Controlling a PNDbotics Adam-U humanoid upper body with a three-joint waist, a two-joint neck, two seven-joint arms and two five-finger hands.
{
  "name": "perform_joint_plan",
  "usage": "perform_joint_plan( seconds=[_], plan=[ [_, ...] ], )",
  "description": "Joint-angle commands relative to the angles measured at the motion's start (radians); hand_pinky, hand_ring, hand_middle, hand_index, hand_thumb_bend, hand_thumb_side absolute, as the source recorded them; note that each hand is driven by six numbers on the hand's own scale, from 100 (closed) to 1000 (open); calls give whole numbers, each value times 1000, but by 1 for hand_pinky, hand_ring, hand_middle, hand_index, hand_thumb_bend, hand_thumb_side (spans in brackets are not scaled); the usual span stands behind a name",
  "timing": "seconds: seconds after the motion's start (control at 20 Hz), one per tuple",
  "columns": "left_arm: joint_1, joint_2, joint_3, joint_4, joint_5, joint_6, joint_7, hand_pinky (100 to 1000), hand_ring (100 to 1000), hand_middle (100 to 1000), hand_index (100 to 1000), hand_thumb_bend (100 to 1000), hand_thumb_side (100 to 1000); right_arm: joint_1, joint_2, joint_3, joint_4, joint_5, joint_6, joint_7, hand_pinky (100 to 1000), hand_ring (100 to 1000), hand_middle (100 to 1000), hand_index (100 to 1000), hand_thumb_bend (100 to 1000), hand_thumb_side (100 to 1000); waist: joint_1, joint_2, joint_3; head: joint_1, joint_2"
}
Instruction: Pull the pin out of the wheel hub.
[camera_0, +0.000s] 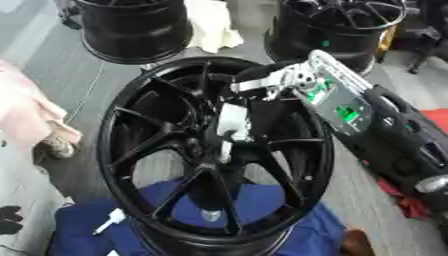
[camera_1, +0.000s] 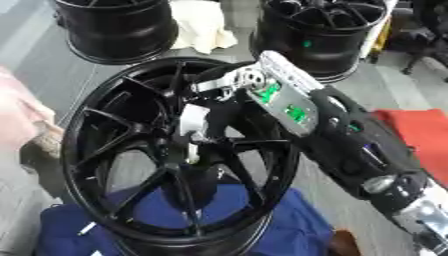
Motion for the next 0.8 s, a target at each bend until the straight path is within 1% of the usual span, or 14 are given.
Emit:
perform_joint_plan(
  seconds=[0.05,0.35,0.55,0.65,0.8],
  plan=[
    [-7,22,-2,-14,-4,-92,-91,738,654,622,784,274,775,-23,-21,-20,-28,16,0,-31,494,513,499,659,100,283,8,-11,-1,-2,4],
    [-6,22,-3,-12,-5,-93,-90,738,655,622,784,274,776,-28,-32,-24,-62,13,-1,-75,403,429,412,565,100,248,8,-13,-1,-5,5],
    [-5,23,-4,-10,-7,-95,-90,738,656,622,784,275,776,-39,-50,-27,-114,-9,-1,-92,378,406,390,545,100,250,7,-14,-2,-5,5],
    [-4,23,-4,-9,-8,-96,-89,738,656,622,784,274,777,-50,-68,-31,-148,-35,8,-88,376,405,389,544,100,252,6,-16,-2,-6,6],
    [-1,25,-4,-7,-9,-97,-90,738,657,623,784,275,777,-77,-116,-48,-207,-99,39,-69,371,401,386,541,100,253,4,-19,-4,-5,6]
  ],
)
